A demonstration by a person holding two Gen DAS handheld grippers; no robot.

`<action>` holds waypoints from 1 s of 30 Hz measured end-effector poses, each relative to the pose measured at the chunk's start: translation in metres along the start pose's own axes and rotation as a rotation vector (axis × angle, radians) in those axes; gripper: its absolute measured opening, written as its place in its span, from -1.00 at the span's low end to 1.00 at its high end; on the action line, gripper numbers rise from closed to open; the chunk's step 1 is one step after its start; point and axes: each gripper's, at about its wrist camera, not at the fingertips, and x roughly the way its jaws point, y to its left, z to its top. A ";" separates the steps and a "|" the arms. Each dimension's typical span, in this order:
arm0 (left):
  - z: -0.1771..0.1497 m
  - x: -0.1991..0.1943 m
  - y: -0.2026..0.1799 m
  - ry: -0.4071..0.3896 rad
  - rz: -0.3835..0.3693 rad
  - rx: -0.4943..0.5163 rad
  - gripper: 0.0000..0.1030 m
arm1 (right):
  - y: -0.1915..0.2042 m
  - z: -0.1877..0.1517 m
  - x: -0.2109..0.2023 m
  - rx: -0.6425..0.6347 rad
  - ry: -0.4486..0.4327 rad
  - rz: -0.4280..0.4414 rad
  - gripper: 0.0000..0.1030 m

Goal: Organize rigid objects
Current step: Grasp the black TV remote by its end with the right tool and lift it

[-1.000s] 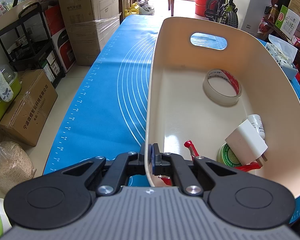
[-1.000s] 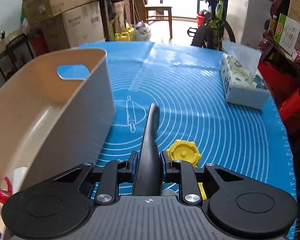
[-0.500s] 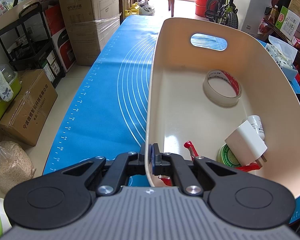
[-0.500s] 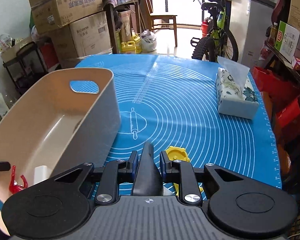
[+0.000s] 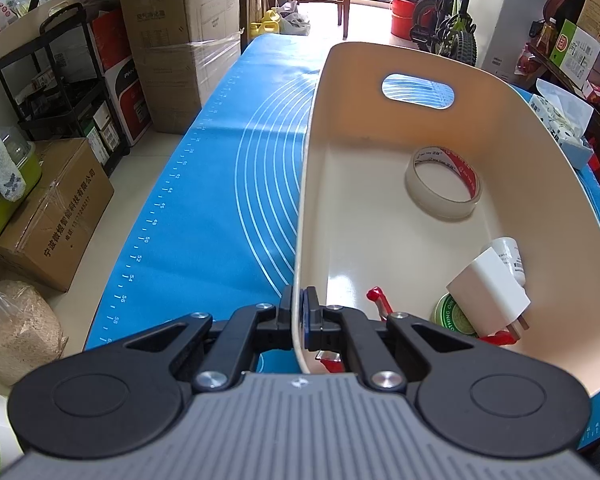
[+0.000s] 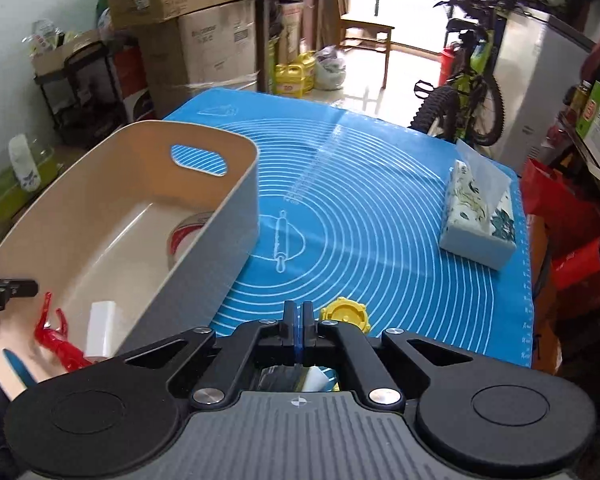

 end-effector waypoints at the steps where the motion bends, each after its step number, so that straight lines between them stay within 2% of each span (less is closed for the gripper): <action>1: 0.000 0.000 0.001 -0.001 -0.001 -0.003 -0.90 | 0.001 0.002 -0.001 -0.015 0.001 0.003 -0.78; 5: -0.001 -0.001 0.001 -0.003 -0.004 -0.003 -0.90 | 0.005 -0.002 0.000 -0.013 0.021 0.013 -0.78; 12: -0.001 -0.001 0.002 -0.001 -0.005 0.000 -0.90 | 0.017 -0.033 0.024 0.010 0.130 0.057 -0.78; 22: -0.001 0.000 0.001 0.000 -0.006 -0.002 -0.91 | 0.016 -0.049 0.038 0.059 0.192 0.048 -0.78; 25: -0.001 0.000 0.001 -0.001 -0.006 -0.002 -0.91 | 0.011 -0.052 0.041 0.108 0.222 0.042 -0.60; 28: -0.001 0.000 0.001 0.000 -0.006 -0.001 -0.91 | 0.006 -0.057 0.044 0.163 0.258 0.045 -0.27; 30: -0.001 0.000 0.001 0.000 -0.006 -0.002 -0.91 | 0.006 -0.061 0.048 0.184 0.277 0.045 -0.16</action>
